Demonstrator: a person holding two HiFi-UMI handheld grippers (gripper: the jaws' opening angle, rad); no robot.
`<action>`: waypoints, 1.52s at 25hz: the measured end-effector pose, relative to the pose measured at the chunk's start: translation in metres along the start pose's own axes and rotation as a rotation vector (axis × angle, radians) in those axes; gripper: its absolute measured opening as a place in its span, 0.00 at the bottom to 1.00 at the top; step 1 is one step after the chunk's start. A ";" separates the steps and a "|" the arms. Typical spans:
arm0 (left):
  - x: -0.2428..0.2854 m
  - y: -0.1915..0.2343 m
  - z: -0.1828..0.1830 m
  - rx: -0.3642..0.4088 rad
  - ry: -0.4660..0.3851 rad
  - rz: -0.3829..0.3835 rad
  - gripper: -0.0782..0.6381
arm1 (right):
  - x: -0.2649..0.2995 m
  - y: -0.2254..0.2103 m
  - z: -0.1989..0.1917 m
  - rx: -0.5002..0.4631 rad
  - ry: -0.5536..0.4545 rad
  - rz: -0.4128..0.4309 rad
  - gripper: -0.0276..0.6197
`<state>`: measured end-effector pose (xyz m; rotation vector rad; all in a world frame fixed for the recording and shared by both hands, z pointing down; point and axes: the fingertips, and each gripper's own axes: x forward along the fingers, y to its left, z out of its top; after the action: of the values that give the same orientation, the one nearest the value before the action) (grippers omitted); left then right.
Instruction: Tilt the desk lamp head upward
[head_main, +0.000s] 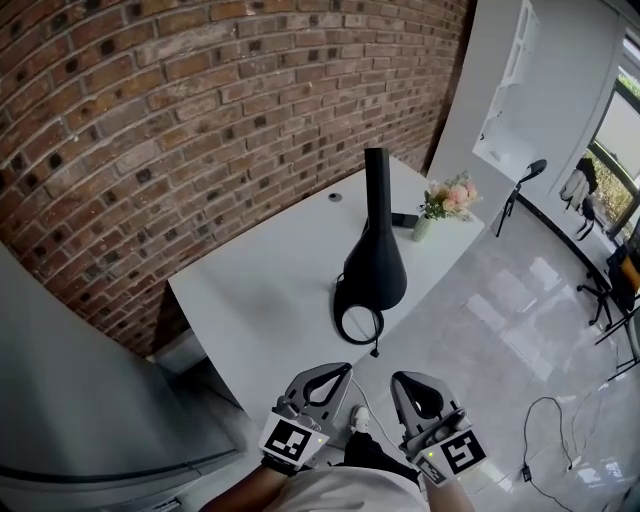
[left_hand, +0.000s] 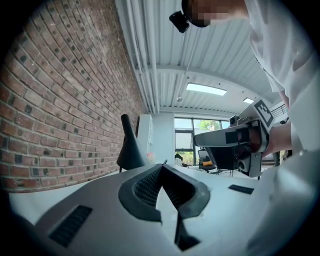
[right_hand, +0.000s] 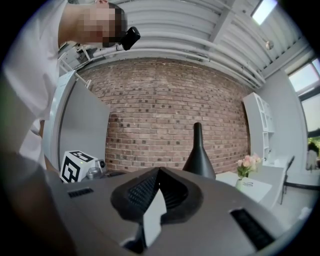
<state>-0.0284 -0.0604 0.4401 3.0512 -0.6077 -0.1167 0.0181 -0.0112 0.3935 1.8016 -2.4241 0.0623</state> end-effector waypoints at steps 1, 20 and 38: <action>0.007 -0.001 0.000 0.014 0.000 -0.004 0.12 | 0.000 -0.007 -0.001 0.003 0.000 -0.002 0.06; 0.107 0.002 -0.011 0.067 0.075 -0.002 0.12 | 0.010 -0.109 0.002 0.018 -0.051 -0.005 0.06; 0.150 -0.004 -0.049 0.045 0.159 -0.017 0.12 | 0.027 -0.160 0.000 0.042 -0.073 0.034 0.06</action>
<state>0.1155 -0.1141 0.4786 3.0687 -0.5818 0.1403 0.1633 -0.0836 0.3908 1.8111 -2.5218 0.0511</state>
